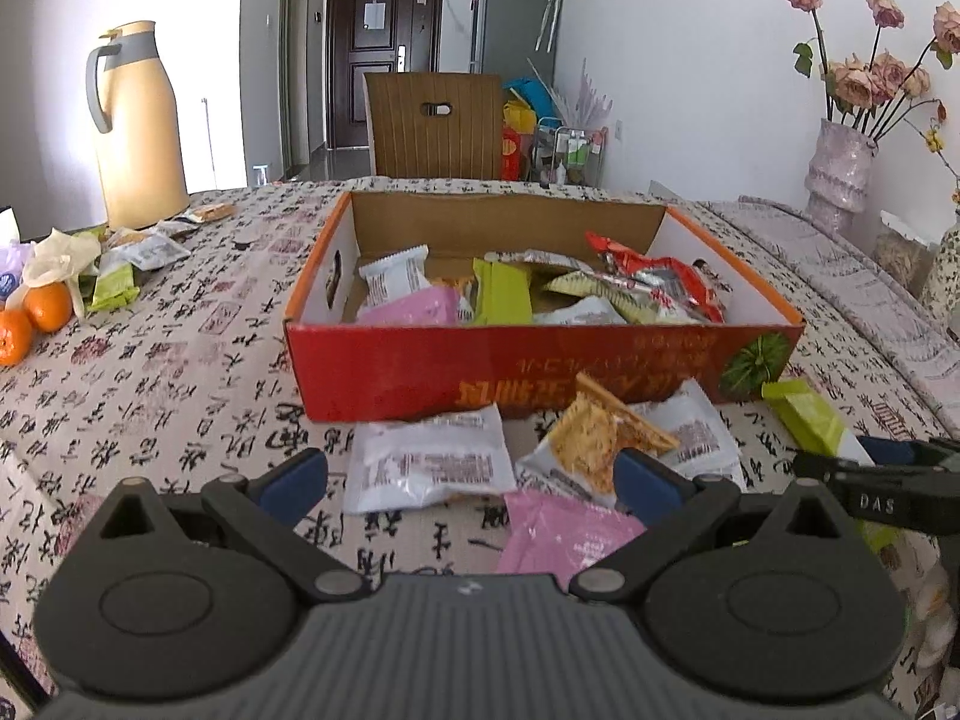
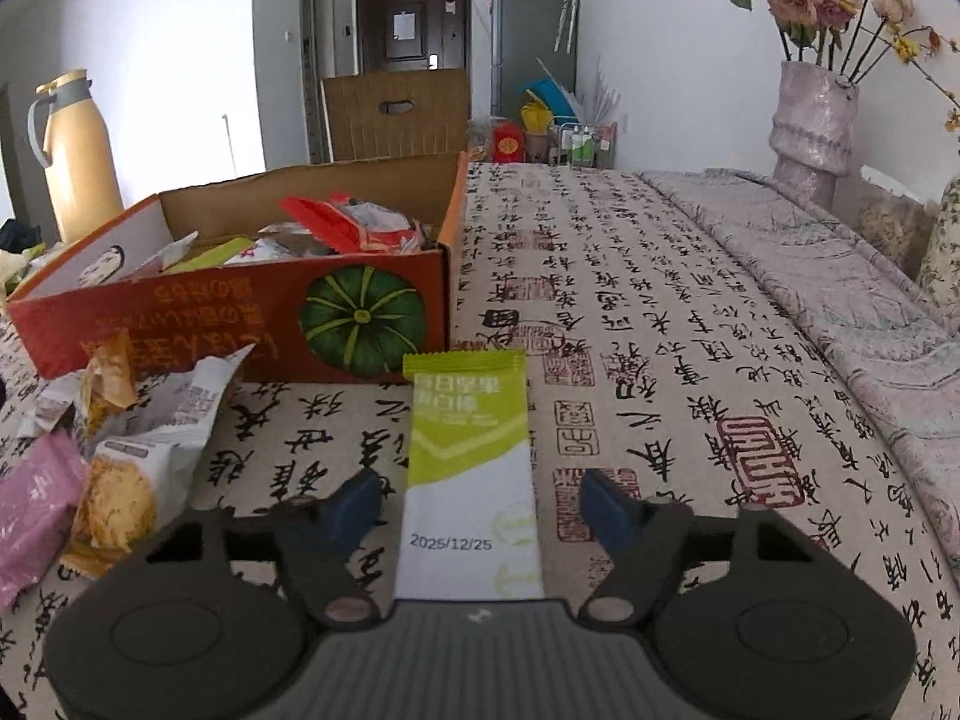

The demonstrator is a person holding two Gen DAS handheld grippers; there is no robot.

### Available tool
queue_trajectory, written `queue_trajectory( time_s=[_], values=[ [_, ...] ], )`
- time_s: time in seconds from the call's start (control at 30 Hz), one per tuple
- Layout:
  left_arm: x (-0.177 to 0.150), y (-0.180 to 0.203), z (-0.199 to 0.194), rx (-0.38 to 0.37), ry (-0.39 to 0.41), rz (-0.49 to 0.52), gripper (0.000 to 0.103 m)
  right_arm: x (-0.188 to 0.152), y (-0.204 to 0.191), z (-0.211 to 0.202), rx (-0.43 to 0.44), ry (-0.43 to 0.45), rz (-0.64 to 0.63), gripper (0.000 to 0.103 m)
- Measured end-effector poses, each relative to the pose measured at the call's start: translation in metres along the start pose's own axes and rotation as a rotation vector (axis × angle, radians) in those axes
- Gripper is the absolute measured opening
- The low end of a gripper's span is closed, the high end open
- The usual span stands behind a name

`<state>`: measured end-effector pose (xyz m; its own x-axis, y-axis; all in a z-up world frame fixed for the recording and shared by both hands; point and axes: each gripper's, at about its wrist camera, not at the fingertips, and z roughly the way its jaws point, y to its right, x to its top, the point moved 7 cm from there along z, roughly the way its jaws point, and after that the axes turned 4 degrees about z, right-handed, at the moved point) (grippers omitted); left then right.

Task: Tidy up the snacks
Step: 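Grasp the green-and-white nut bar packet with the right gripper, then grasp the pink packet in the pile with the left gripper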

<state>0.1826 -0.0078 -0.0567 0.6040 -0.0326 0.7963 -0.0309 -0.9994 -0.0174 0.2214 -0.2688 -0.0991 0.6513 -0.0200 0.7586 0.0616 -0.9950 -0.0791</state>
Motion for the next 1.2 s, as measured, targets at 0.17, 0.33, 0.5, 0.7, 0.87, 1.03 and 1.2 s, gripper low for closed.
queue_trajectory(
  time_s=[0.17,0.33,0.5,0.7,0.87,1.03,1.2],
  values=[
    [-0.005,0.001,-0.002,0.003,-0.013,0.004,0.103,-0.001,-0.008,-0.006,0.013,0.014,-0.026,0.037],
    [-0.007,0.002,-0.004,0.004,-0.021,0.002,0.103,-0.002,-0.011,-0.014,0.004,0.057,-0.025,0.034],
    [-0.010,0.007,-0.004,-0.002,-0.033,0.015,0.103,-0.002,-0.012,-0.035,0.029,0.140,0.034,0.034],
    [-0.019,0.016,0.002,-0.011,-0.068,0.037,0.103,-0.008,-0.011,-0.058,0.044,0.209,0.066,0.034],
    [-0.027,0.025,0.007,-0.024,-0.094,0.060,0.103,-0.014,-0.012,-0.073,0.055,0.245,0.080,0.034],
    [-0.034,0.036,0.010,-0.027,-0.116,0.095,0.103,-0.019,-0.012,-0.077,0.066,0.247,0.092,0.034],
    [-0.038,0.042,0.012,-0.026,-0.125,0.103,0.103,-0.025,-0.014,-0.076,0.080,0.235,0.097,0.034]
  ],
)
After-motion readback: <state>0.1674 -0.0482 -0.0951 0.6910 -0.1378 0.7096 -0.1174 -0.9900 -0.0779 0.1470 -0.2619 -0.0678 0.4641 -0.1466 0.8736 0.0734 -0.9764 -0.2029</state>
